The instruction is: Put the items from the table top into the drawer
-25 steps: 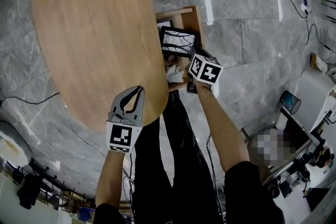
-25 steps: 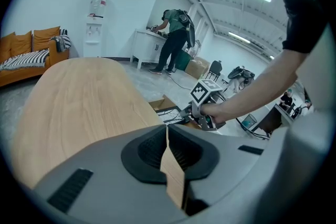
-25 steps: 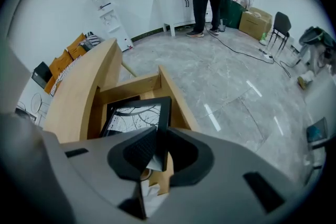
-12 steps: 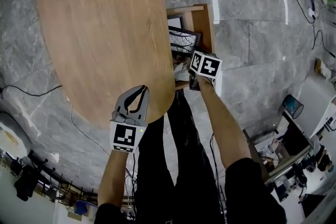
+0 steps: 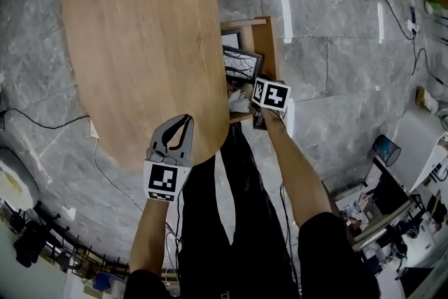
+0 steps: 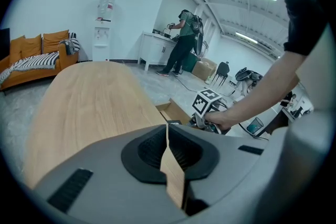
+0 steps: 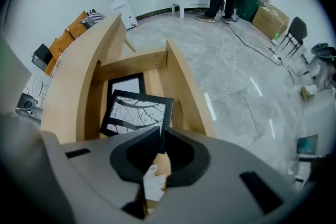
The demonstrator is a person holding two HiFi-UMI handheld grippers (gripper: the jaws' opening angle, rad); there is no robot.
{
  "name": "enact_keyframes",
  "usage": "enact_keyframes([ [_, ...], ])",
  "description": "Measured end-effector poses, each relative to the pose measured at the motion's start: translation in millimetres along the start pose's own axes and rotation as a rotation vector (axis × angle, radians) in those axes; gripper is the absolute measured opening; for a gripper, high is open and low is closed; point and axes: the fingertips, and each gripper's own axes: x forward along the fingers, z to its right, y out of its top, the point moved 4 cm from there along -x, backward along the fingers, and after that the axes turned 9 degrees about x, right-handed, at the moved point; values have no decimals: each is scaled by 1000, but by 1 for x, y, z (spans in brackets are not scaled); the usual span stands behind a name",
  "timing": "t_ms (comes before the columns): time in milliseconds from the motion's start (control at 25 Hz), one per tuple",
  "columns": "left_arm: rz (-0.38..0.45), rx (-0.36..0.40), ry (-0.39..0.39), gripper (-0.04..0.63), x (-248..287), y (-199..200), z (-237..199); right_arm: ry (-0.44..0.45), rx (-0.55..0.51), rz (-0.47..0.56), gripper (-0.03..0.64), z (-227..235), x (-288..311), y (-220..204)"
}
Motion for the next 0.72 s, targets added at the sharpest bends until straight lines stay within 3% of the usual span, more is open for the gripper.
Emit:
enact_keyframes([
  [80,8,0,9,23,-11,11,3,56,5,29,9,-6,-25,-1],
  [240,60,-7,67,23,-24,41,4,269,-34,162,9,-38,-91,23],
  [400,119,-58,140,23,-51,80,8,467,-158,154,9,-82,-174,21],
  [480,157,-101,182,23,-68,99,12,517,-226,191,8,-100,-210,21],
  [600,208,-156,235,23,-93,119,11,520,-333,286,8,-128,-248,25],
  [720,234,-173,252,23,-119,130,8,551,-408,408,8,-167,-301,20],
])
